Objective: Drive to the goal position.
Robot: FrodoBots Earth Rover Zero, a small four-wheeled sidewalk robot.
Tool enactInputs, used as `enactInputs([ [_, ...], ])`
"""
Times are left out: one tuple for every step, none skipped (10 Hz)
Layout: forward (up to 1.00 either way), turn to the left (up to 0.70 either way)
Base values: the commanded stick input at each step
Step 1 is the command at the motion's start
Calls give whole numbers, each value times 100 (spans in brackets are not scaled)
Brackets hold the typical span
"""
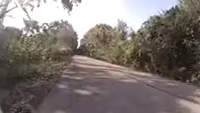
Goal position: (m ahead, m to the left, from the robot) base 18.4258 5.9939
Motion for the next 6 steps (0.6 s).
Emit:
enactInputs([
  [70,0],
  [70,0],
  [70,0],
  [70,0],
  [70,0],
  [70,0],
])
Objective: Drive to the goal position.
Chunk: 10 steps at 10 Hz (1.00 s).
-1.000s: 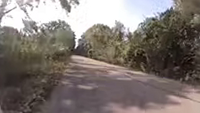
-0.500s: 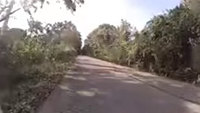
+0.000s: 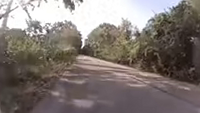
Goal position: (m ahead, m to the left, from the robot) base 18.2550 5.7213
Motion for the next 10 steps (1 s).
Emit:
enactInputs([
  [70,0],
  [70,0],
  [70,0],
  [70,0],
  [70,0],
  [70,0],
  [70,0],
  [70,4],
  [70,33],
  [70,35],
])
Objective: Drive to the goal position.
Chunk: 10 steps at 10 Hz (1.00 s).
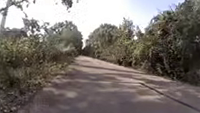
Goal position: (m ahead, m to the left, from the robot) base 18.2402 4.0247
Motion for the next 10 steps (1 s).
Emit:
enactInputs([
  [70,35],
  [70,35],
  [70,32],
  [70,22],
  [70,13],
  [70,0],
  [70,0],
  [70,0],
  [70,0],
  [70,0],
])
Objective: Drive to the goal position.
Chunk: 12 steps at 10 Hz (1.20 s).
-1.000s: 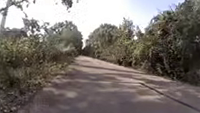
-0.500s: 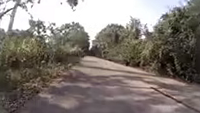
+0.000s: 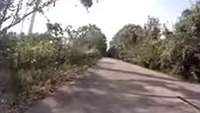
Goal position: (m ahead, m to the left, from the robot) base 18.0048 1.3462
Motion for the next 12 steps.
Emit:
enactInputs([
  [70,0],
  [70,0],
  [70,0],
  [70,0],
  [70,0],
  [70,0],
  [70,0],
  [70,0],
  [70,0],
  [70,0],
  [70,0],
  [70,0],
])
